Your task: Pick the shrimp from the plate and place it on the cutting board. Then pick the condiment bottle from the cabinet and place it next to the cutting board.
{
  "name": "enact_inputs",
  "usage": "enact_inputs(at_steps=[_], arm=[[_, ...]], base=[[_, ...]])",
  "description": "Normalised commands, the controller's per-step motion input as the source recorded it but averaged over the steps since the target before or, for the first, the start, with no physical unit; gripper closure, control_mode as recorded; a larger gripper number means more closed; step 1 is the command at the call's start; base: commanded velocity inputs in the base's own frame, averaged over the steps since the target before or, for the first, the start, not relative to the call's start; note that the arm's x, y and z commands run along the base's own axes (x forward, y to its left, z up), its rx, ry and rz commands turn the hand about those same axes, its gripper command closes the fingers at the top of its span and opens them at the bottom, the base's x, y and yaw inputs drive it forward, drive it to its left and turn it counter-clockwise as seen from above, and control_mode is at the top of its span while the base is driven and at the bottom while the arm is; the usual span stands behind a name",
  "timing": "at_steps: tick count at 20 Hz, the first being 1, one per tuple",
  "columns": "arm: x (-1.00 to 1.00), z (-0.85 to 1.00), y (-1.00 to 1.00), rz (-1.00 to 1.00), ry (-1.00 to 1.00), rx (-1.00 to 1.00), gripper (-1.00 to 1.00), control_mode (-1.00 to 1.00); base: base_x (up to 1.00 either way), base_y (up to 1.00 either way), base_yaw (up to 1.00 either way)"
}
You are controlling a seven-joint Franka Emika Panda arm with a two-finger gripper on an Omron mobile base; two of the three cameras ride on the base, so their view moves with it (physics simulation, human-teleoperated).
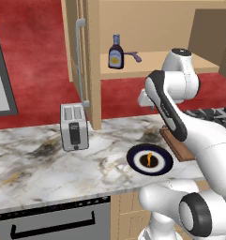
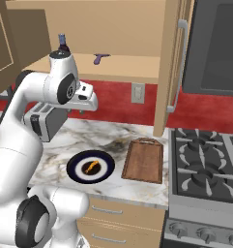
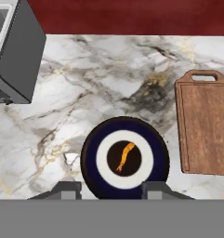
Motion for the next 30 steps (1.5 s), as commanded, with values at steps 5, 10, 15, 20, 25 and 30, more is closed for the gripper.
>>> enact_inputs(at_steps=[5, 10, 15, 20, 25, 30], arm=[[-0.02, -0.13, 0.0, 0.0, 0.01, 0.0, -1.0, -1.0], [-0.07, -0.24, 0.0, 0.0, 0.02, 0.0, -1.0, -1.0], [-0.05, -0.25, 0.0, 0.0, 0.02, 0.0, -1.0, -1.0], [-0.1, -0.27, 0.0, 0.0, 0.03, 0.0, -1.0, -1.0], [-0.15, -0.29, 0.0, 0.0, 0.02, 0.0, -1.0, -1.0], [-0.14, -0.28, -0.02, 0.0, 0.02, 0.0, -1.0, -1.0]], base=[[0.0, 0.0, 0.0], [0.0, 0.0, 0.0], [0.0, 0.0, 0.0], [0.0, 0.0, 0.0], [0.0, 0.0, 0.0], [0.0, 0.0, 0.0]])
